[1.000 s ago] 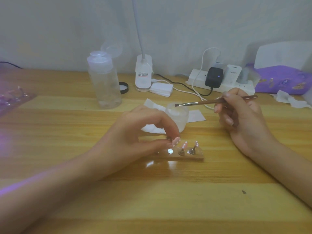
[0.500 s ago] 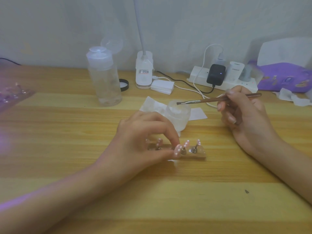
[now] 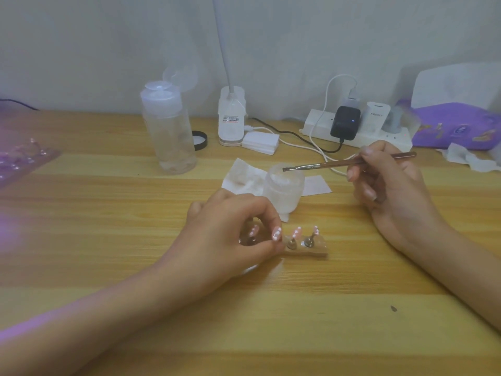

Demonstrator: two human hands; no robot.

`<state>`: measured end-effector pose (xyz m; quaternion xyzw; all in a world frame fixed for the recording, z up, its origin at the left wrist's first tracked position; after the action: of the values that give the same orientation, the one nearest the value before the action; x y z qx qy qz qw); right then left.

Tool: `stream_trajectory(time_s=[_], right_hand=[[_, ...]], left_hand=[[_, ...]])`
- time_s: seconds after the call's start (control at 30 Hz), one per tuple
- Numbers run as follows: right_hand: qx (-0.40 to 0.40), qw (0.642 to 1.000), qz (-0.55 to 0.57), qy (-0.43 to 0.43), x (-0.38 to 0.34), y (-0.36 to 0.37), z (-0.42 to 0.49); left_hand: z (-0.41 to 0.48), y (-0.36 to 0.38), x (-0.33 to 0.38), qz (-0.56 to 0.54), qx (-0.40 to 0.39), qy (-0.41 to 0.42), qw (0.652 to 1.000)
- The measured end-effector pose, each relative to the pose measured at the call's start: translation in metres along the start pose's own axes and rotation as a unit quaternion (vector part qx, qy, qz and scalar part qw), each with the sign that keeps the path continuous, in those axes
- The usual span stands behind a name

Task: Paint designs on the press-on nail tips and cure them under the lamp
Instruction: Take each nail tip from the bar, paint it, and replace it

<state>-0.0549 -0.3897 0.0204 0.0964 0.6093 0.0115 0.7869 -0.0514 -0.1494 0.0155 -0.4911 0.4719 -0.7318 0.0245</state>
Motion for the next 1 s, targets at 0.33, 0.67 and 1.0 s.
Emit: stream_trajectory(time_s=[0.33,0.67,1.0], right_hand=[[0.003,1.000,0.016,0.002,0.000,-0.002,0.001],[0.005,0.999,0.032,0.006,0.000,-0.004,0.001],[0.015,0.998,0.057,0.014,0.000,-0.005,0.001]], left_hand=[[0.010,-0.001,0.010,0.144,-0.022,0.043,0.988],[0.004,0.000,0.030,0.291,0.054,0.125,0.947],[0.005,-0.077,0.056,0.049,0.112,0.183,0.975]])
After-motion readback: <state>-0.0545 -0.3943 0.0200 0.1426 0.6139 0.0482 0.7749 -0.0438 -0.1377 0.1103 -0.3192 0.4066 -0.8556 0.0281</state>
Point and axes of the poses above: each hand's wrist, its own z-axis towards the middle knuckle, its own y-axis out of the palm, x = y × z, the point moved 1 cm from there along z, towards the middle knuckle, and after that the axes turned 11 degrees about -x, right-handed, at the moved point
